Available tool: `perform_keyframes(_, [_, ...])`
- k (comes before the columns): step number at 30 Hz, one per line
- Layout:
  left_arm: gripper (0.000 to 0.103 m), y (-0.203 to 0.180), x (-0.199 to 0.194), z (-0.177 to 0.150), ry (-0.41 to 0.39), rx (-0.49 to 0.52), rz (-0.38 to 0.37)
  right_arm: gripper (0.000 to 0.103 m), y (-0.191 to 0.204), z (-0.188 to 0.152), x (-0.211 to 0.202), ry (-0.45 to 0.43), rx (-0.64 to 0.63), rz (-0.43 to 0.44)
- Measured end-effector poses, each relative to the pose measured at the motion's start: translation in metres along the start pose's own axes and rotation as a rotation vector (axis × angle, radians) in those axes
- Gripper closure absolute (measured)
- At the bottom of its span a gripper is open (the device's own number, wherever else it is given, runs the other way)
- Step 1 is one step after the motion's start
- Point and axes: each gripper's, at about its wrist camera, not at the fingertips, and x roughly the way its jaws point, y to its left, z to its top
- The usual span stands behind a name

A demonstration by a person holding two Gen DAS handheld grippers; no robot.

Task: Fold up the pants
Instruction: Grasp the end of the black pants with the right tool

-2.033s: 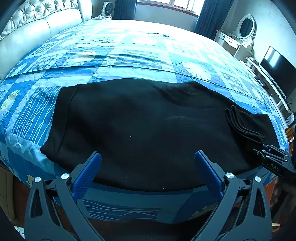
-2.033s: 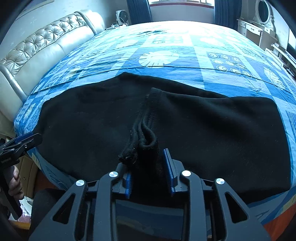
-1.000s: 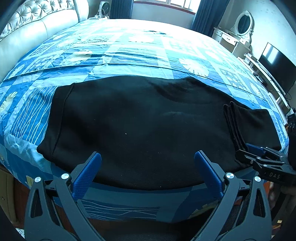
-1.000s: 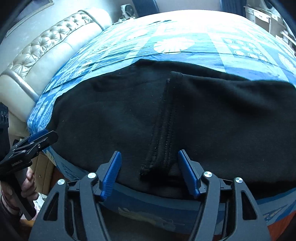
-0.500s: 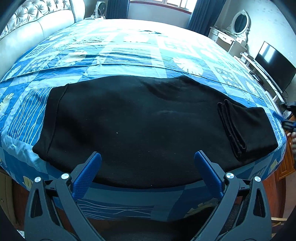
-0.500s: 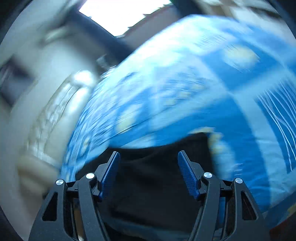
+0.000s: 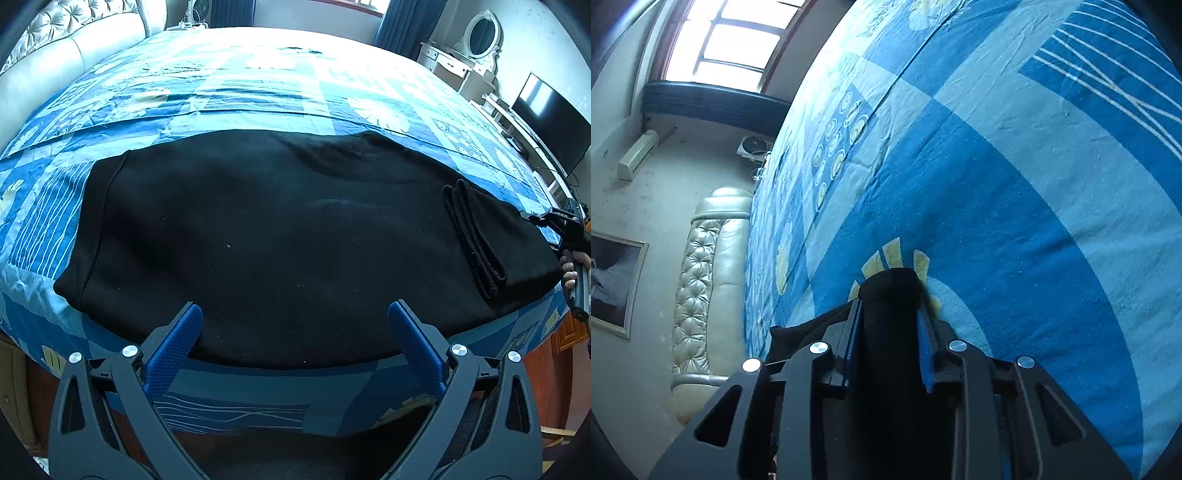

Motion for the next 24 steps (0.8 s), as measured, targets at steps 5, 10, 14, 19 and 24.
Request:
perform_keyframes(5, [0.002,0.002,-0.004,0.0,-0.011,0.001,0.003,0.059,-0.016,-0.023,-0.028,0.022,0.019,0.096])
perform_keyframes(10, [0.002,0.001,-0.004,0.0,-0.006,-0.005,-0.004,0.056,-0.043,-0.057,-0.056,0.055,0.072,0.19])
perform_keyframes(14, [0.002,-0.004,-0.005,-0.001,-0.012,0.013,-0.002,0.057,-0.059,-0.072,-0.064,0.093,0.084,0.185])
perform_keyframes(19, [0.002,-0.004,-0.006,-0.001,-0.016,0.014,0.003,0.075,-0.052,-0.074,-0.056,0.083,-0.014,0.043])
perform_keyframes(24, [0.002,-0.003,-0.007,0.0,-0.022,0.016,0.009,0.069,-0.041,-0.076,-0.063,0.063,-0.015,0.038])
